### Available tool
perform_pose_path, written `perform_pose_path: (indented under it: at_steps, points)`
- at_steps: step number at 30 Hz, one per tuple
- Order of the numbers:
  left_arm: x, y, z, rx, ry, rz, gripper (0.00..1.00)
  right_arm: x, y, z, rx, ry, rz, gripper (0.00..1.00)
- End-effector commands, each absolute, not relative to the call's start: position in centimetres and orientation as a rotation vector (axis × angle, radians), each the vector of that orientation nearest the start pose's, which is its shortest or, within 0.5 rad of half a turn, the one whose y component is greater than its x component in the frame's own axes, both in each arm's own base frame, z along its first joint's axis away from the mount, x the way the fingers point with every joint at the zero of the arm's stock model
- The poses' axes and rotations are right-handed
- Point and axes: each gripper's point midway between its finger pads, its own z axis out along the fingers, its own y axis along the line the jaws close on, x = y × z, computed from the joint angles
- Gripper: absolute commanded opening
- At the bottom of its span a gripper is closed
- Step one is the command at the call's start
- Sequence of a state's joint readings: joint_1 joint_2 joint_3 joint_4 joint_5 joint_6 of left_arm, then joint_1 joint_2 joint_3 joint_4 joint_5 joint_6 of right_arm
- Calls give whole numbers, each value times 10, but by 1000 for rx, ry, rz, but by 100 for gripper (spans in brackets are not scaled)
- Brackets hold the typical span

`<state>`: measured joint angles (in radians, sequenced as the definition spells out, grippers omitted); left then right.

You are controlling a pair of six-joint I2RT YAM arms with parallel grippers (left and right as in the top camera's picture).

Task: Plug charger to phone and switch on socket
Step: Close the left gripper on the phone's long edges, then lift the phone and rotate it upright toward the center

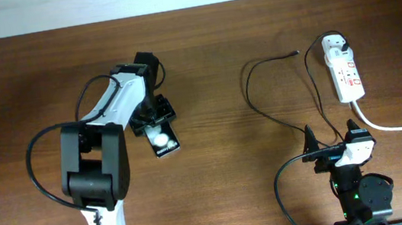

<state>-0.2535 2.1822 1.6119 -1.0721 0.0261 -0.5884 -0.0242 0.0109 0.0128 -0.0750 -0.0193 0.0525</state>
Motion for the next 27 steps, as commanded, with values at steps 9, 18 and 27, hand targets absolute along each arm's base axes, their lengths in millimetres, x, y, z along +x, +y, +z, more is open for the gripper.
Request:
perform_pose_path:
  at_steps: [9,18,27]
  points:
    - [344,-73,248,-476,2651,-122,64,246,-2,156,51,1648,40,99]
    - [242,-32,334,-506,2430,-139,61,246,-2,156,51,1648,40,99]
    - [171,-13,348,-643,2352,-220,59,246,-2,156,51,1648,40,99]
